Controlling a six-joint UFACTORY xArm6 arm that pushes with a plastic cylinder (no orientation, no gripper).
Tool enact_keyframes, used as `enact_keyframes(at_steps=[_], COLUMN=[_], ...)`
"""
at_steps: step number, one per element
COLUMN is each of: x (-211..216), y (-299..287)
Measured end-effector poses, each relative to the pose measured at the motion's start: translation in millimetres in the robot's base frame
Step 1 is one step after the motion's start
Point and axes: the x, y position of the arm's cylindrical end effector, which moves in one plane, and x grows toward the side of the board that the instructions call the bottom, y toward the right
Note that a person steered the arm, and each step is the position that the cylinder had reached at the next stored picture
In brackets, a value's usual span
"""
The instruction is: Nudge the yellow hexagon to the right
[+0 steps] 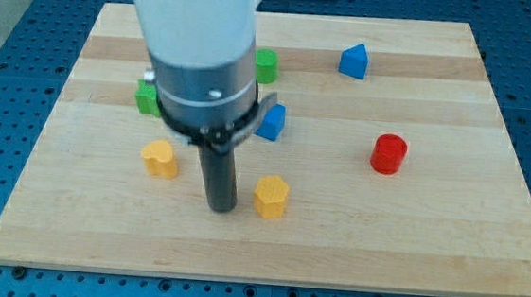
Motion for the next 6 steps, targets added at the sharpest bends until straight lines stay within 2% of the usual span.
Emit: enact_keyframes(at_steps=[1, 3, 5, 6], x=[-14, 26, 27, 53], y=[2, 7, 57, 59])
